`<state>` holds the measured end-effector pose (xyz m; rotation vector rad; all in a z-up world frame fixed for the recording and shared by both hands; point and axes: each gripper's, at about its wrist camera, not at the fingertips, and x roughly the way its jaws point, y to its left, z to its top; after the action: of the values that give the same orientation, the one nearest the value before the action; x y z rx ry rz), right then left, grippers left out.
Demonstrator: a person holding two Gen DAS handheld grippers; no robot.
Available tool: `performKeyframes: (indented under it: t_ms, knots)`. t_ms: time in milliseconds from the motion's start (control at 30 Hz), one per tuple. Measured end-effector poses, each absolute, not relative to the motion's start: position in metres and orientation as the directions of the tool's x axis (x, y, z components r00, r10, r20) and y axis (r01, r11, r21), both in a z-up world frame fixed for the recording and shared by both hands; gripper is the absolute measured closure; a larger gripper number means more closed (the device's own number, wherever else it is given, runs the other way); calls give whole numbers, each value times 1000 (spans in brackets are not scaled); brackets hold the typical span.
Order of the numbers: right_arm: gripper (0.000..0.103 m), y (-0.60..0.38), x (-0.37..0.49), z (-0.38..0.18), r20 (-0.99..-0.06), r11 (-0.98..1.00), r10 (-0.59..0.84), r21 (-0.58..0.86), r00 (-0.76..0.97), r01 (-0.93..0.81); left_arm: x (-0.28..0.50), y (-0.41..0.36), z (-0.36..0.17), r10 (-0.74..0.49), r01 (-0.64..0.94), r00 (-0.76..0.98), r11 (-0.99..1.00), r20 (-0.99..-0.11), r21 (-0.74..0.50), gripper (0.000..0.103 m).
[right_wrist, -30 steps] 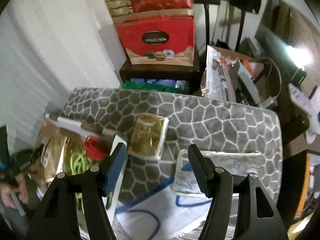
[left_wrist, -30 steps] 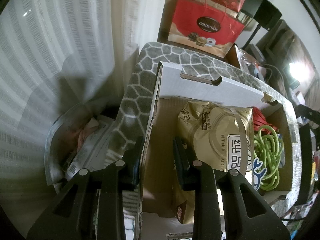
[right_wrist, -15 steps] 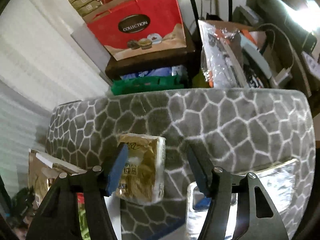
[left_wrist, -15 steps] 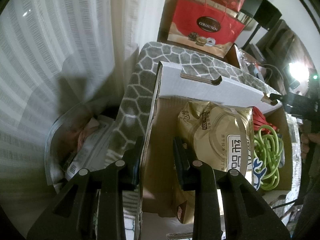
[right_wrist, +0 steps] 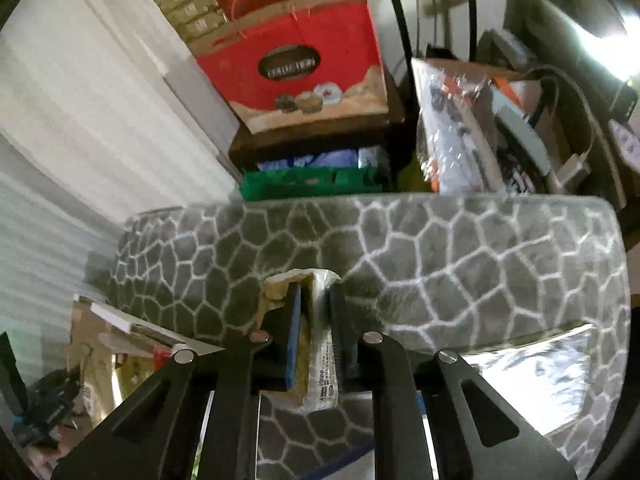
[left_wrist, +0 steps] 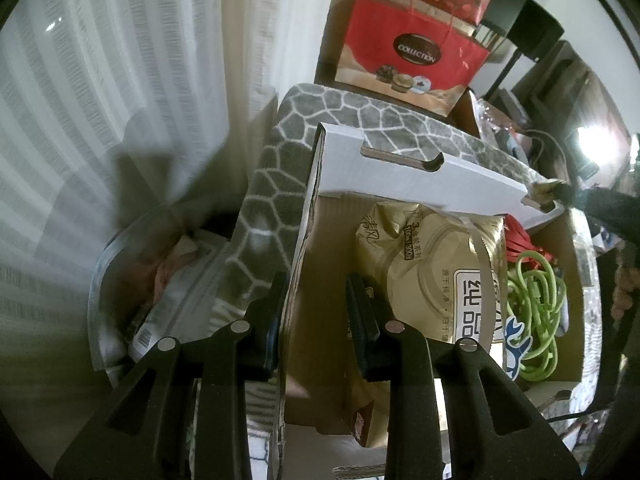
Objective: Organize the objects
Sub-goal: 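Grasp the small gold tissue pack with the right tool, then carry the small gold pack into the tray and release it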
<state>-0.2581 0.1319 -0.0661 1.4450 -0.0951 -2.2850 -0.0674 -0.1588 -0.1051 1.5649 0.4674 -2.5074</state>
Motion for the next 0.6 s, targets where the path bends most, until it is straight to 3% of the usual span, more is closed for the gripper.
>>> performKeyframes:
  t_ms: [367,600]
  knots:
    - [90,114,-199,18,-745,-803,-549,345,-379,486,-69,-159,-105,37,291,-445,-939,-895,-184,78]
    - [90,61,-169,-6,-755,-735,-602,398,-259,549,-69,-159,-105,37,289,-446,-940,-894,-183,78]
